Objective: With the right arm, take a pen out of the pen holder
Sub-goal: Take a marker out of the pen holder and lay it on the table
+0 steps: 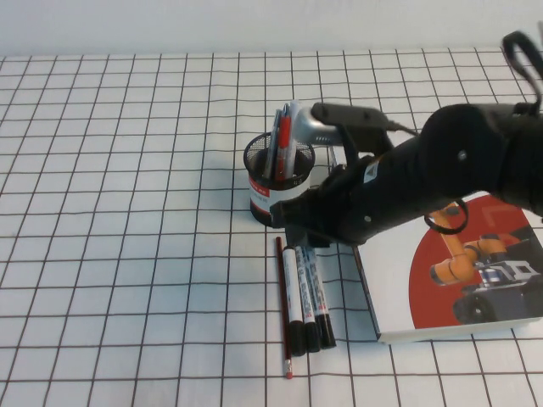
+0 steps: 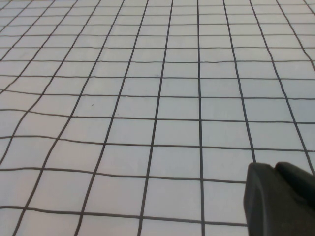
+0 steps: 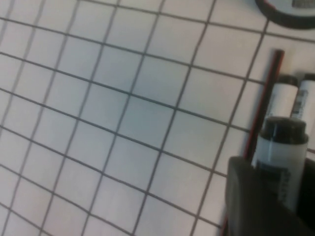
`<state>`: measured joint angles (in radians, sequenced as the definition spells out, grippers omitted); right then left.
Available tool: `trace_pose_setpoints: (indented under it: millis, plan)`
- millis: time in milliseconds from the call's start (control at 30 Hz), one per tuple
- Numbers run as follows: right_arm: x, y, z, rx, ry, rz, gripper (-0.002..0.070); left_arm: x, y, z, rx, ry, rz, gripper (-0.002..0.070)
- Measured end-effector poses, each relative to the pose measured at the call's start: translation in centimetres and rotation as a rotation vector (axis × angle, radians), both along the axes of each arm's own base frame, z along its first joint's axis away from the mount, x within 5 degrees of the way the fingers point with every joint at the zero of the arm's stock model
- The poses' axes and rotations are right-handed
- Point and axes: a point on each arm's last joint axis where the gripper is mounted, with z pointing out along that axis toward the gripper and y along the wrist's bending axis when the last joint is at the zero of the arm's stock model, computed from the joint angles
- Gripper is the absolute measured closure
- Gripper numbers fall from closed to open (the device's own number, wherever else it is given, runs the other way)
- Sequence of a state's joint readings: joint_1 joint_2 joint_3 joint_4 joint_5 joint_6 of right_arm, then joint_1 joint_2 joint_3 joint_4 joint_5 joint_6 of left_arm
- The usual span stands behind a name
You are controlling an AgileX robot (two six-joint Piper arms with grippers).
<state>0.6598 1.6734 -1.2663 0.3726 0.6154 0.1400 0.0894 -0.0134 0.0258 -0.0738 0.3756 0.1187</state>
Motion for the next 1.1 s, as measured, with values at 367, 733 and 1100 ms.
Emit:
trace_pose_setpoints:
  millis: [367,733,1100]
  plan:
    - [3.4,-0.1,-8.2,-0.104,0.167,-0.093,0.0549,0.0,0.0,0.0,0.000,0.000,0.000,0.0678]
    - [4.6,0.3,-9.1,-0.083,0.119,-0.109,0.0550,0.0,0.0,0.0,0.000,0.000,0.000,0.0678]
    - [5.9,0.8,-9.2,-0.088,0.127,-0.092,0.0550,0.0,0.0,0.0,0.000,0.000,0.000,0.0678]
